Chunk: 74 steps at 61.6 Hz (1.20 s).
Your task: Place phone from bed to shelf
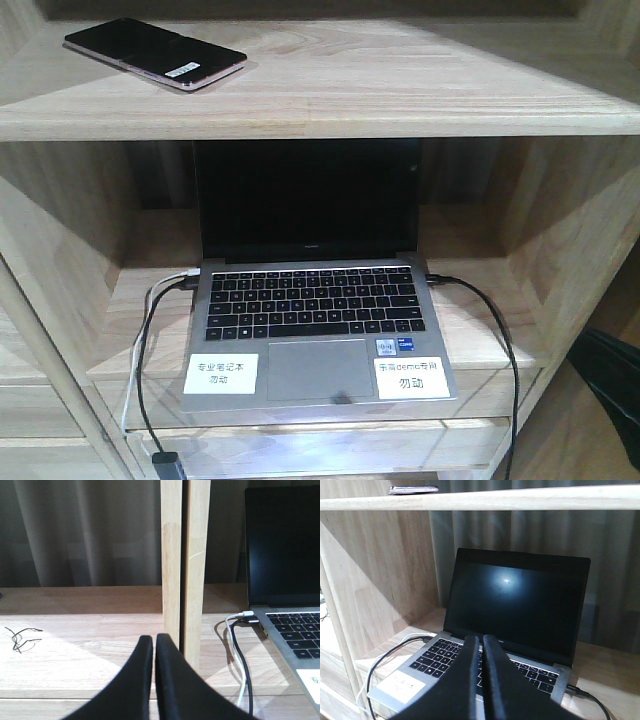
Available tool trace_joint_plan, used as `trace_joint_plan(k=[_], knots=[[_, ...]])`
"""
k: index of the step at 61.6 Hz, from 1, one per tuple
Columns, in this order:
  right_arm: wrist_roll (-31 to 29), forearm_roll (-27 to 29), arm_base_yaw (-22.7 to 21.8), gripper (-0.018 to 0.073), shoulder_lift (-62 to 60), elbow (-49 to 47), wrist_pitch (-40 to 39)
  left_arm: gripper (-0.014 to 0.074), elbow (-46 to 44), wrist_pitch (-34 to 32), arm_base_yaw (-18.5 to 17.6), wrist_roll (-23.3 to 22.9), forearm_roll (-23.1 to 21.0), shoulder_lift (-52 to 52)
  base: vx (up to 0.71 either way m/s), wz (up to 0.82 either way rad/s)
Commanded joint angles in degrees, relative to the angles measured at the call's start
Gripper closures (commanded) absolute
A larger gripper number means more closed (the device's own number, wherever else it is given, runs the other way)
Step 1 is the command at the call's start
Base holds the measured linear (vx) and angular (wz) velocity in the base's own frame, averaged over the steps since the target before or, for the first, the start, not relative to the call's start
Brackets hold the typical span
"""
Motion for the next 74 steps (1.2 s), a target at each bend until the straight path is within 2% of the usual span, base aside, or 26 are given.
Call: trace_joint_plan(k=[1,16,21,28,38,45,54,74], knots=[[-0.3,0.4,-0.2,0.0564,0.4,-1.6,-3.4,0.0595,0.4,-4.0,0.1,0.0,-0.6,-0.3,0.00,0.00],[0.0,0.0,-0.2,0.0564,0.4,-1.6,-3.4,0.0595,0.4,-4.0,0.1,0.0,-0.6,-0.3,0.00,0.00],[2.0,-2.7,-0.3,0.0564,0.4,-1.6,-3.4,0.0595,0.4,-4.0,0.1,0.0,-0.6,-0.3,0.00,0.00],[10.7,-12.2,-0.3,0.0564,0.4,-1.6,-3.4,0.0595,0.4,-4.0,0.1,0.0,-0.6,-0.3,0.00,0.00],[27.7,-29.6,-0.3,0.0564,0.4,-1.6,-3.4,0.0595,0.4,-4.0,0.1,0.0,-0.6,-0.3,0.00,0.00],[34.5,-36.0,-0.3,0.0564,0.4,-1.6,-3.4,0.0595,0.4,-4.0,0.1,0.0,-0.6,-0.3,0.00,0.00],[34.6,-36.5,-2.9,0.0564,0.4,-1.6,-3.4,0.0595,0.4,-4.0,0.1,0.0,-0.6,-0.3,0.00,0.00],[34.4,-37.3,-16.3,0.0564,-2.8,-1.6,3.7,0.0595,0.4,-4.0,0.1,0.0,-0.6,-0.3,0.00,0.00]])
